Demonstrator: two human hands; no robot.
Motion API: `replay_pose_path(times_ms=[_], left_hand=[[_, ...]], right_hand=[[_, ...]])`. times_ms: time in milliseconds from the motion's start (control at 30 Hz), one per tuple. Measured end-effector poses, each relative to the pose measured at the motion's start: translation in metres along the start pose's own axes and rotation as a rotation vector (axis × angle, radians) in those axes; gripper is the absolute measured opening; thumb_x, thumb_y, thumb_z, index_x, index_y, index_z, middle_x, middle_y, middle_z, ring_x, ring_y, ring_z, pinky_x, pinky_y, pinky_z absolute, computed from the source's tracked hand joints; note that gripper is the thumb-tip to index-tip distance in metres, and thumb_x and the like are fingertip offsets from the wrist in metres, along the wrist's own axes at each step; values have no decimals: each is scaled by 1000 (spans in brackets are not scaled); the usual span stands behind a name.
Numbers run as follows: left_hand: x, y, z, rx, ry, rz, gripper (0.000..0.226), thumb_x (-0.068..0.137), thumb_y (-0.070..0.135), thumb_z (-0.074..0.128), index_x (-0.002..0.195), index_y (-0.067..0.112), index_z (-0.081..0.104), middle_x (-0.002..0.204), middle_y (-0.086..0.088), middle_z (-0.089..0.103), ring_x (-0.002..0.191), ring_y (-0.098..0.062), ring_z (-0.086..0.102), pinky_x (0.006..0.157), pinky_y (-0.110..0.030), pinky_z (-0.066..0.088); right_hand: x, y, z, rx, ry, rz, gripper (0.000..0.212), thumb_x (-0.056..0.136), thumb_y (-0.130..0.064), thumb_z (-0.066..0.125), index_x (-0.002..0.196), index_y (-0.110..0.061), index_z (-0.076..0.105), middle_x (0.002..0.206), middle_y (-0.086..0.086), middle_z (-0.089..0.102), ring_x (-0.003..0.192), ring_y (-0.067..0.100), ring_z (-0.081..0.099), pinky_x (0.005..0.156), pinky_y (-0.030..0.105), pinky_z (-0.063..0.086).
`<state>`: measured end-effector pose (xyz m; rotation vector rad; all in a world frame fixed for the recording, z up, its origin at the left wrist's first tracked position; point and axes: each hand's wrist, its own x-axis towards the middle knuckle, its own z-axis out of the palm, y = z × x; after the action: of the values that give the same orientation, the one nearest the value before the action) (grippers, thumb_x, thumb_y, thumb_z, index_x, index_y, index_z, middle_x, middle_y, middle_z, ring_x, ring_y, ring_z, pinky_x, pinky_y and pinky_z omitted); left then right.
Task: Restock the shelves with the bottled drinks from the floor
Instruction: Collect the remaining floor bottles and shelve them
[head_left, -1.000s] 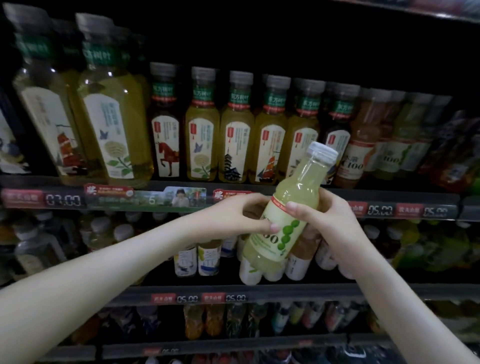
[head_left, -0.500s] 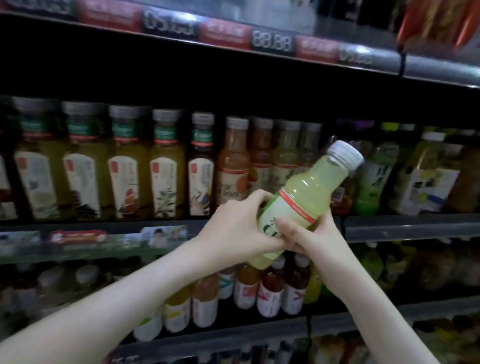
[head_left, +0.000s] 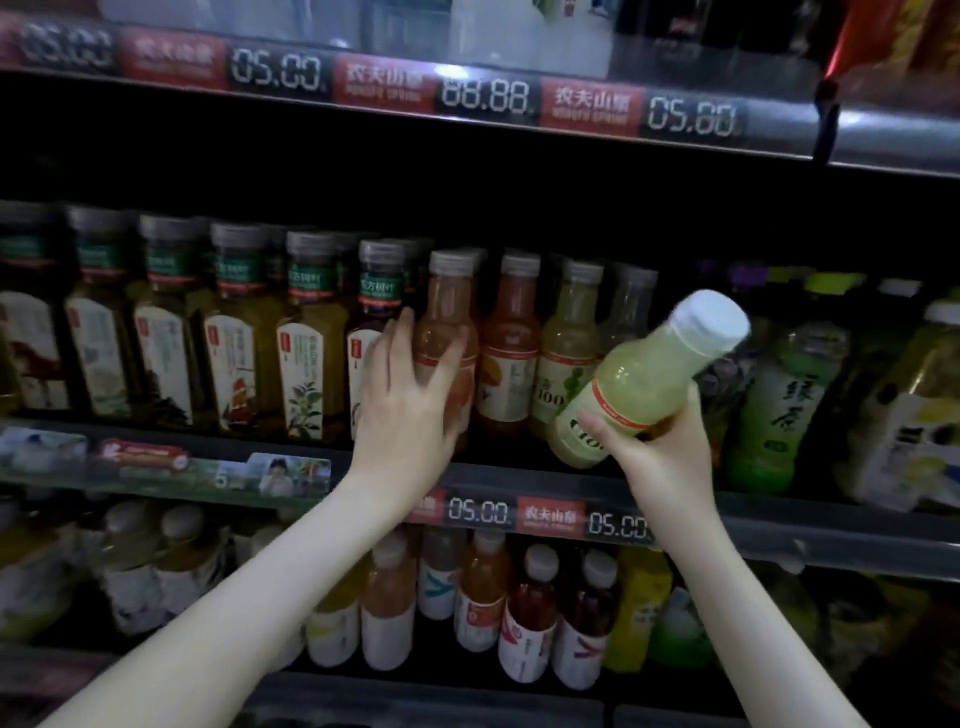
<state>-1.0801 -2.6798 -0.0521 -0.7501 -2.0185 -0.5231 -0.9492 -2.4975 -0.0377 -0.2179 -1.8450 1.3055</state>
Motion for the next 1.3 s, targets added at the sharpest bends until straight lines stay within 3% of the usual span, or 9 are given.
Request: replay_pose_path(times_ms=[100, 233, 367, 533, 767, 967, 1033, 1133, 1300], left_hand=[[0, -9, 9, 19, -28, -2, 71, 79, 22, 70, 144, 17, 40, 145, -31, 32, 134, -46, 24, 107, -58, 28], [0, -10, 14, 48, 11, -20, 62, 83, 37, 47, 143, 18, 42, 140, -25, 43, 133, -40, 26, 106, -59, 23], [1, -20, 20, 43, 6, 30, 63, 84, 41, 48, 143, 21, 40, 139, -24, 43, 132, -40, 29, 105, -57, 21], [3, -25, 29, -1, 62, 77, 75, 76, 35, 70, 142, 18, 39, 134, -27, 43, 130, -40, 28, 107, -56, 19], [2, -27, 31, -54, 37, 108, 79, 74, 30, 71, 144, 16, 38, 135, -29, 44, 131, -41, 29, 108, -56, 18], [-19, -41, 6, -208, -2, 187, 61, 76, 21, 67, 135, 14, 51, 139, -24, 45, 134, -38, 32, 111, -53, 21], [-39, -53, -8, -258, -11, 195, 52, 80, 19, 60, 131, 12, 55, 137, -21, 48, 132, -35, 35, 111, -48, 24], [-79, -80, -30, -318, -54, 156, 44, 86, 17, 56, 129, 9, 59, 135, -16, 53, 128, -29, 42, 110, -39, 29], [-175, -128, -79, -329, -236, -61, 39, 92, 21, 49, 128, 9, 58, 133, -10, 56, 124, -21, 48, 106, -32, 38]], right_hand=[[15, 3, 9, -56, -41, 35, 74, 69, -23, 85, 130, -32, 43, 105, -23, 58, 92, -9, 56, 80, 15, 45], [32, 6, 15, -131, -57, 73, 81, 73, -25, 82, 139, -29, 35, 102, -24, 52, 91, -4, 53, 76, 16, 42], [33, 9, 23, -235, -91, 100, 63, 80, -28, 76, 131, -31, 40, 94, -28, 49, 80, -10, 49, 67, 9, 40], [22, 8, 36, -352, -46, 140, 78, 80, -27, 76, 144, -25, 31, 106, -20, 54, 95, 2, 52, 80, 19, 42], [13, 10, 67, -503, 115, 164, 84, 78, -37, 77, 143, -16, 28, 128, 4, 58, 116, 23, 58, 91, 31, 47], [-12, 0, 78, -610, 195, 56, 105, 81, -38, 73, 154, -20, 0, 156, 9, 25, 144, 24, 24, 116, 43, 29], [-34, -10, 90, -657, 228, -44, 92, 88, -36, 66, 154, -14, 7, 157, 10, 20, 145, 21, 16, 117, 37, 21], [-75, -23, 121, -645, 195, -283, 68, 92, -23, 62, 148, -8, 27, 147, 14, 36, 138, 20, 27, 112, 24, 21], [-162, -11, 185, -470, -128, -412, 41, 91, -14, 63, 129, -1, 53, 121, 11, 58, 116, 20, 52, 103, 19, 36]])
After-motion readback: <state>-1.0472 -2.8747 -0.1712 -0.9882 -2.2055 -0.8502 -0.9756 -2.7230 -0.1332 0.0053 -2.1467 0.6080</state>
